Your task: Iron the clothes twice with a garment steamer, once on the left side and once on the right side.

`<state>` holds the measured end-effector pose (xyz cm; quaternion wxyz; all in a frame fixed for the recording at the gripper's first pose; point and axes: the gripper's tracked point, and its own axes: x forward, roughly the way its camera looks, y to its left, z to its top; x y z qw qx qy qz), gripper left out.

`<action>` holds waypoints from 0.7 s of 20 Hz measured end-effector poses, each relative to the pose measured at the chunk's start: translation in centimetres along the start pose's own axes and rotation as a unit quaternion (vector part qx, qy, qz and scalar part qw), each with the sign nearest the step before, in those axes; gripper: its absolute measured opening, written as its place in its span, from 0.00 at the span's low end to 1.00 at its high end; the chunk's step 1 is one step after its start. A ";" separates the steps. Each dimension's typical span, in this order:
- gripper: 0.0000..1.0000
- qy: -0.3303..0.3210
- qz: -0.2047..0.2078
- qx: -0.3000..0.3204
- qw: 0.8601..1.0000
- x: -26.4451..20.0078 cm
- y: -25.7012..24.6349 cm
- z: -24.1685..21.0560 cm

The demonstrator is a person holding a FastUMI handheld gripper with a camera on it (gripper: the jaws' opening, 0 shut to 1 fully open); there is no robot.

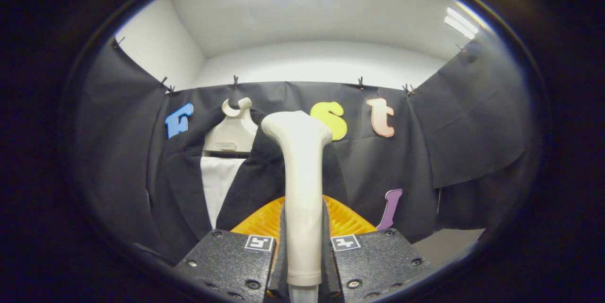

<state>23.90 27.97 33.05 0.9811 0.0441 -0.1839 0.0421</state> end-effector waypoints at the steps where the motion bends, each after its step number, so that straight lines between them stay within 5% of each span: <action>1: 0.31 0.007 -0.001 0.000 1.000 0.0 0.1 -0.6; 14: 0.31 0.071 -0.008 -0.032 0.997 -5.1 -0.1 -7.3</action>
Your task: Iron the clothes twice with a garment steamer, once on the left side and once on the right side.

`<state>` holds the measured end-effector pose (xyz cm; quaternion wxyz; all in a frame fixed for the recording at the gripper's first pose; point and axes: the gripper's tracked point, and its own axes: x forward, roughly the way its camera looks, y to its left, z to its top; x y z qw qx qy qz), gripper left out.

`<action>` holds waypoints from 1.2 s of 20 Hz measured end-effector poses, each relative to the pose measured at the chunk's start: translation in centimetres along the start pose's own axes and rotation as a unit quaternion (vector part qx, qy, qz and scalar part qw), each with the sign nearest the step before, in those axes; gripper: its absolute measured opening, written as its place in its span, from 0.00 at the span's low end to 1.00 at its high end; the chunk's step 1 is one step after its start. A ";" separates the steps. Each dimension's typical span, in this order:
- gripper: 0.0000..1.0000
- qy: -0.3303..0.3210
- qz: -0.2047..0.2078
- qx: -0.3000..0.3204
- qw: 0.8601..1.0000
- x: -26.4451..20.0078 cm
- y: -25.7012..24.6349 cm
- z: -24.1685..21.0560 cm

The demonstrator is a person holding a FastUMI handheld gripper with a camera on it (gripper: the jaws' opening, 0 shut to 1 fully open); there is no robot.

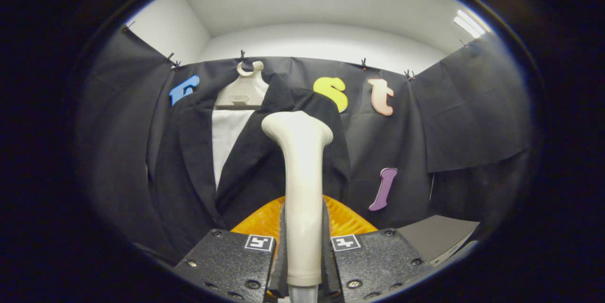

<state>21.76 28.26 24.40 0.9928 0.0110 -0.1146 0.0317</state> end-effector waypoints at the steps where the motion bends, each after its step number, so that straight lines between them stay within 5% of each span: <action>1: 0.31 0.005 0.000 -0.002 1.000 -0.5 0.0 -0.5; 24: 0.31 0.168 -0.012 -0.030 0.985 -13.5 0.7 -18.5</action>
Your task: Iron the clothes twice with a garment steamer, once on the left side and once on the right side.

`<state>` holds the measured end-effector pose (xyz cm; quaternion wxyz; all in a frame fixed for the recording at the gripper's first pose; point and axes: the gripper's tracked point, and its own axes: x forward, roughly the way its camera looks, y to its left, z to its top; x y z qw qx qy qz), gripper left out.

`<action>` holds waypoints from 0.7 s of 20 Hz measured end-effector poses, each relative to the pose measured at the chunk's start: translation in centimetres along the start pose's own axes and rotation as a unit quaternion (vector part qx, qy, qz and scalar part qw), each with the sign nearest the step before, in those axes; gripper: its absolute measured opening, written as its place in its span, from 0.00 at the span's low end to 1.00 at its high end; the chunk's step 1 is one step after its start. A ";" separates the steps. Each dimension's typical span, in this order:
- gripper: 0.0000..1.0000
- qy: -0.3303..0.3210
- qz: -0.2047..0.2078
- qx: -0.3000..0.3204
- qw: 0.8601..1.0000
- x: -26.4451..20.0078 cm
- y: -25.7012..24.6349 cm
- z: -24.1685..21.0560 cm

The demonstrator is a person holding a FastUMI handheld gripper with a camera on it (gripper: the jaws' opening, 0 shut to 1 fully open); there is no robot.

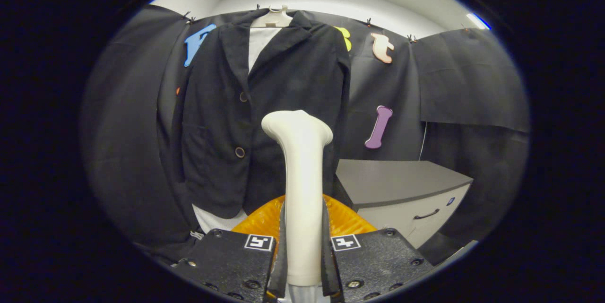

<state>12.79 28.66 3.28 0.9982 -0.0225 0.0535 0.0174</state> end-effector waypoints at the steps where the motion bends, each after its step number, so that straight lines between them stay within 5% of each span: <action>1: 0.31 0.008 0.000 -0.004 1.000 -0.1 0.2 -1.0; 14: 0.31 0.134 0.026 -0.017 0.991 1.2 1.4 -13.8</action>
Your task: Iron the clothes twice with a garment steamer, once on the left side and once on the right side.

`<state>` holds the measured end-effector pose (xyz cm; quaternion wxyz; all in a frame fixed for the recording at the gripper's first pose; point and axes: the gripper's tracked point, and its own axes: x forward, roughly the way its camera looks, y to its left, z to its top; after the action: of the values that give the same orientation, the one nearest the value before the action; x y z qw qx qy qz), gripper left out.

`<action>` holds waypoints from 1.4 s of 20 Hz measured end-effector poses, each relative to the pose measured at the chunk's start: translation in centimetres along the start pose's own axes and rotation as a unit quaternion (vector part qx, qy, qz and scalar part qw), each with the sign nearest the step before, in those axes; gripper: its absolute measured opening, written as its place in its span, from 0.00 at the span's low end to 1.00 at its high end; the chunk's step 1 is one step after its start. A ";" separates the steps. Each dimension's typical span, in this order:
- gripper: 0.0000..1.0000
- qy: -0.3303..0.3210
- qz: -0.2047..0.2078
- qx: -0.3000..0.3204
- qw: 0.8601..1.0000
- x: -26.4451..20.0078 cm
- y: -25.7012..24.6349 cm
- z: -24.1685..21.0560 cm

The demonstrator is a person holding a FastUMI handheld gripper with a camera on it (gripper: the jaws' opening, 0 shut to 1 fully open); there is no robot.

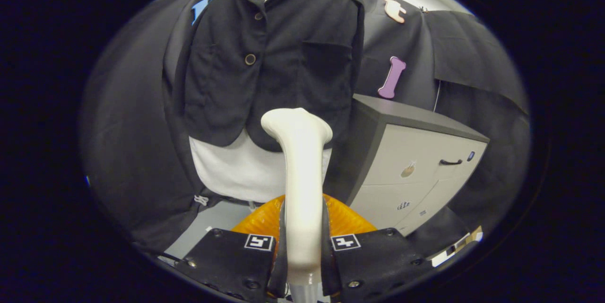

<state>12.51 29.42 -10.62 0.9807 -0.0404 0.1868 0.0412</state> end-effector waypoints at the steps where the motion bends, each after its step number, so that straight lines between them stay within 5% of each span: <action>1: 0.31 0.003 0.003 -0.003 1.000 0.2 0.1 -0.4; 6: 0.31 -0.056 0.003 -0.005 0.998 -2.4 0.0 3.0; 16: 0.31 -0.270 0.048 0.025 0.961 -12.0 3.8 23.5; 28: 0.31 -0.391 0.011 -0.007 0.920 -12.8 10.8 41.0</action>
<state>14.48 43.23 31.42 0.9748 -0.0261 -0.2119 0.0654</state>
